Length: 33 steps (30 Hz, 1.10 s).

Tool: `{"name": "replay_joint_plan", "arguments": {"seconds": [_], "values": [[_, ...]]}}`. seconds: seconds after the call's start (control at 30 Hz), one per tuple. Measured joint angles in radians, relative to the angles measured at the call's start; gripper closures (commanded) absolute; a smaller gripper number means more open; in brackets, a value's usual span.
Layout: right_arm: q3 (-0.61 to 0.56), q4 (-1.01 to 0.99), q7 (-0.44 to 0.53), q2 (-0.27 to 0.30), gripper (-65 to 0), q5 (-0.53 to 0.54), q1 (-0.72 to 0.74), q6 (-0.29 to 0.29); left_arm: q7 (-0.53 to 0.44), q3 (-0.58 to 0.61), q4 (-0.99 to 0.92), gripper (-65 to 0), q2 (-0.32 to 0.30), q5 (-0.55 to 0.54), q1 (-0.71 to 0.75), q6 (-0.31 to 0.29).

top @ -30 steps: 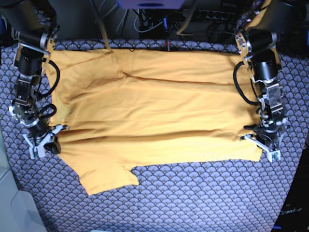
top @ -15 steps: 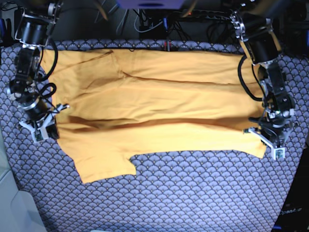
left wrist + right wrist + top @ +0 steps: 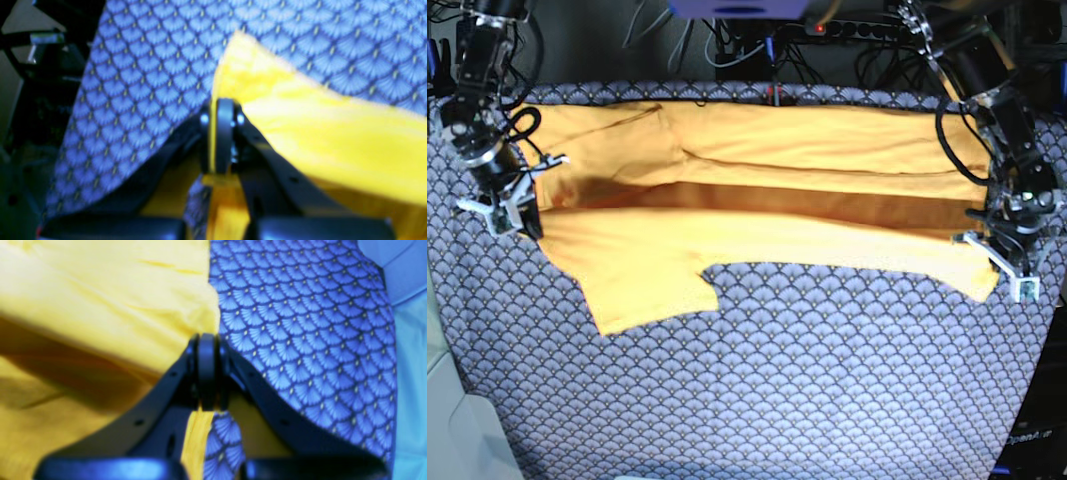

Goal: Fold the T-shirt properly
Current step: 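Lift the side edges with both grippers and fold them toward the collar, then lower the folded edge onto the shirt and hold with both grippers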

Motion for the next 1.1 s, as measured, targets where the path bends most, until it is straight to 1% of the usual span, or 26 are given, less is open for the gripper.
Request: {"name": "replay_joint_plan", "arguments": {"seconds": [0.03,0.07,0.17,0.3,0.53,0.6,0.7,0.8,0.87,0.97,1.03,1.1], "values": [[0.017,0.016,0.000,-0.007,0.0,0.001,-0.011,0.002,0.008,-0.010,0.000,0.0,0.000,0.002,0.002,-0.006],[0.041,0.029,0.003,-0.024,0.0,0.003,-0.019,0.002,0.014,-0.021,0.000,0.0,0.000,0.003,0.005,-0.025],[0.124,0.056,0.007,-0.099,0.0,-0.002,-0.034,0.002,0.014,-0.043,0.000,0.0,0.000,-0.002,0.021,-0.050],[0.233,0.077,0.005,-0.169,0.0,-0.003,-0.039,0.003,0.014,-0.043,0.006,0.0,0.002,0.001,0.082,-0.090],[0.355,0.089,0.001,-0.234,0.0,-0.007,-0.038,-0.001,0.007,-0.064,0.081,0.0,0.029,0.004,0.176,-0.085],[0.379,0.089,0.001,-0.241,0.0,-0.007,-0.036,-0.001,0.006,-0.076,0.085,0.0,0.041,0.004,0.180,-0.085],[0.399,0.086,0.001,-0.240,0.0,-0.007,-0.036,-0.001,0.010,-0.076,0.083,0.0,0.044,0.008,0.179,-0.125],[0.399,0.086,-0.003,-0.240,0.0,-0.007,-0.036,-0.001,0.009,-0.089,0.083,0.0,0.049,0.008,0.179,-0.145],[0.399,0.089,-0.003,-0.240,0.0,-0.007,-0.036,-0.001,0.011,-0.090,0.083,0.0,0.061,0.016,0.180,-0.142],[0.399,0.089,-0.003,-0.240,0.0,-0.008,-0.036,-0.001,0.011,-0.089,0.082,0.0,0.064,0.012,0.187,-0.145],[0.399,0.090,-0.003,-0.240,0.0,-0.039,-0.036,-0.001,0.003,-0.089,0.082,0.0,0.063,0.011,0.197,-0.145],[0.399,0.090,-0.004,-0.244,0.0,-0.046,-0.036,-0.001,0.006,-0.089,0.081,0.0,0.064,0.011,0.202,-0.145]]}}
